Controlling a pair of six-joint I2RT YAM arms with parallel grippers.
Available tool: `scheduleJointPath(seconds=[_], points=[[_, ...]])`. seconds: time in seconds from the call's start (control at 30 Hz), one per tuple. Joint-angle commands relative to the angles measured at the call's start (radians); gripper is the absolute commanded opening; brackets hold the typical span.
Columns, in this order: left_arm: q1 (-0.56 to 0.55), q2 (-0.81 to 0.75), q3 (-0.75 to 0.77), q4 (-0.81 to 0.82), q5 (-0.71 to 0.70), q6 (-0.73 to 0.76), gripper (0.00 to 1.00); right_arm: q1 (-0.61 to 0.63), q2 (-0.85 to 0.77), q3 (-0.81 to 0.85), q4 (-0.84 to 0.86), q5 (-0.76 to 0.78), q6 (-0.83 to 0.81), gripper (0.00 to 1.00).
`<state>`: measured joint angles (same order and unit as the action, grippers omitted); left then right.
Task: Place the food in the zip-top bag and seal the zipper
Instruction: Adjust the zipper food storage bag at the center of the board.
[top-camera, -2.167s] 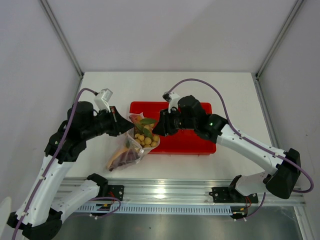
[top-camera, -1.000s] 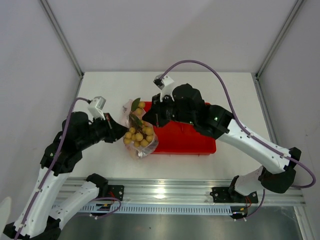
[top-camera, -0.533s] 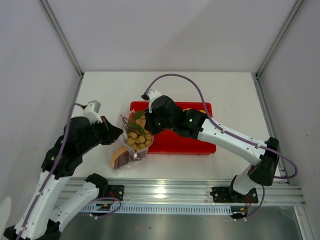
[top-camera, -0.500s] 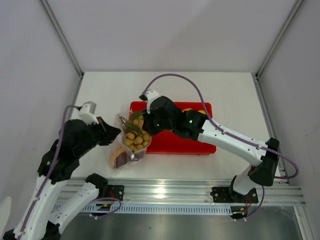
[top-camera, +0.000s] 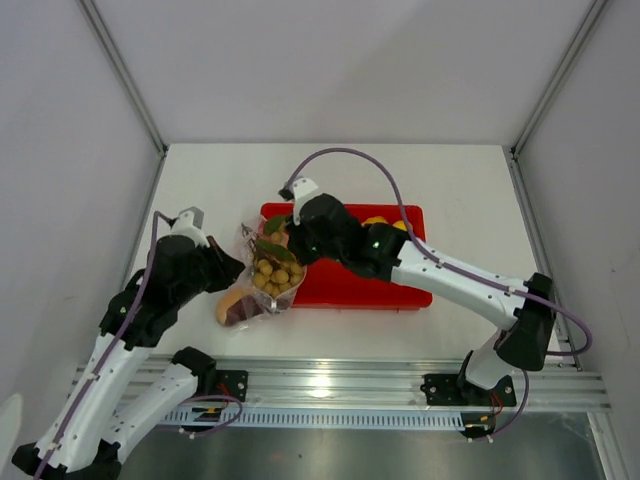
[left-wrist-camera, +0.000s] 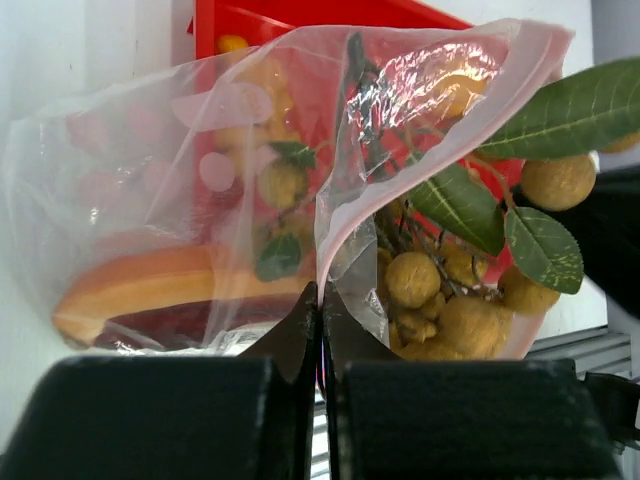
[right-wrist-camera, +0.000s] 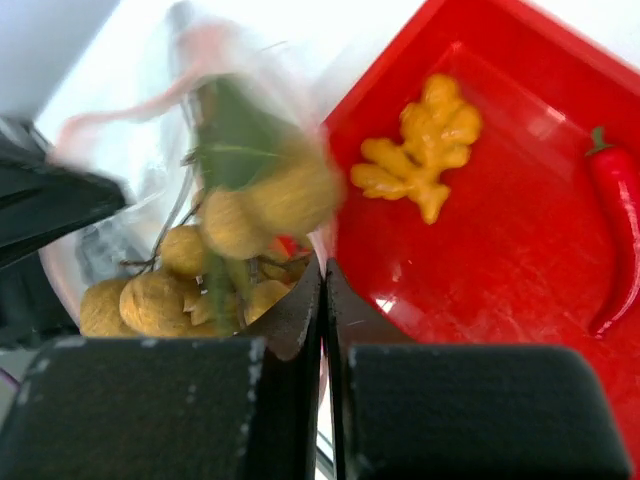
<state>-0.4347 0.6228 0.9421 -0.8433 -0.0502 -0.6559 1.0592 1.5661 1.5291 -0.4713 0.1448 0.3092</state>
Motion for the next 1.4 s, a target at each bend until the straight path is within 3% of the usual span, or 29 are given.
scheduleJointPath(seconds=[0.0,0.1,0.17,0.27,0.33,0.43,0.57,0.73,0.9,0.97,1.07,1.17,1.27,1.33,1.37], points=[[-0.001,-0.057,0.007,0.041,0.026,-0.028,0.01,0.172,0.0,0.142,0.04,0.074,-0.108,0.0],[-0.001,-0.15,0.017,0.027,-0.002,-0.047,0.01,0.33,0.003,0.205,0.071,0.093,-0.232,0.0],[-0.001,-0.186,0.014,0.016,-0.008,-0.05,0.01,0.364,0.023,0.224,0.069,0.091,-0.26,0.0],[-0.001,-0.152,-0.023,-0.005,-0.048,-0.033,0.01,0.253,0.046,0.162,0.037,0.109,-0.172,0.0],[-0.001,-0.106,-0.042,-0.011,-0.039,-0.027,0.01,0.066,0.058,0.065,0.069,0.029,-0.021,0.0],[-0.001,-0.049,-0.06,0.012,-0.002,-0.031,0.01,-0.02,0.072,-0.01,0.071,0.004,0.048,0.0],[-0.001,-0.118,-0.037,0.033,-0.019,-0.047,0.01,0.024,0.048,0.131,0.056,0.004,-0.01,0.0],[-0.001,-0.23,0.018,-0.022,-0.102,-0.065,0.01,0.246,0.072,0.293,0.005,0.174,-0.179,0.0],[-0.001,-0.183,-0.02,-0.043,-0.085,-0.054,0.01,0.093,0.097,0.172,0.039,0.132,-0.026,0.0],[-0.001,-0.164,-0.02,-0.005,-0.059,-0.03,0.01,0.087,0.086,0.163,0.081,0.098,-0.028,0.0],[-0.001,-0.138,0.087,-0.059,-0.092,-0.017,0.01,0.096,0.11,0.308,0.044,0.098,-0.051,0.0],[-0.001,-0.213,0.184,-0.068,-0.117,-0.019,0.01,0.166,0.105,0.422,-0.006,0.163,-0.119,0.0],[-0.001,-0.25,0.211,-0.095,-0.141,-0.016,0.01,0.222,0.039,0.314,0.072,0.208,-0.154,0.0],[-0.001,-0.218,0.201,-0.109,-0.142,0.011,0.01,0.149,0.032,0.241,0.143,0.178,-0.095,0.0],[-0.001,-0.149,0.196,-0.111,-0.131,0.03,0.0,0.106,0.072,0.226,0.152,0.083,-0.066,0.0]])
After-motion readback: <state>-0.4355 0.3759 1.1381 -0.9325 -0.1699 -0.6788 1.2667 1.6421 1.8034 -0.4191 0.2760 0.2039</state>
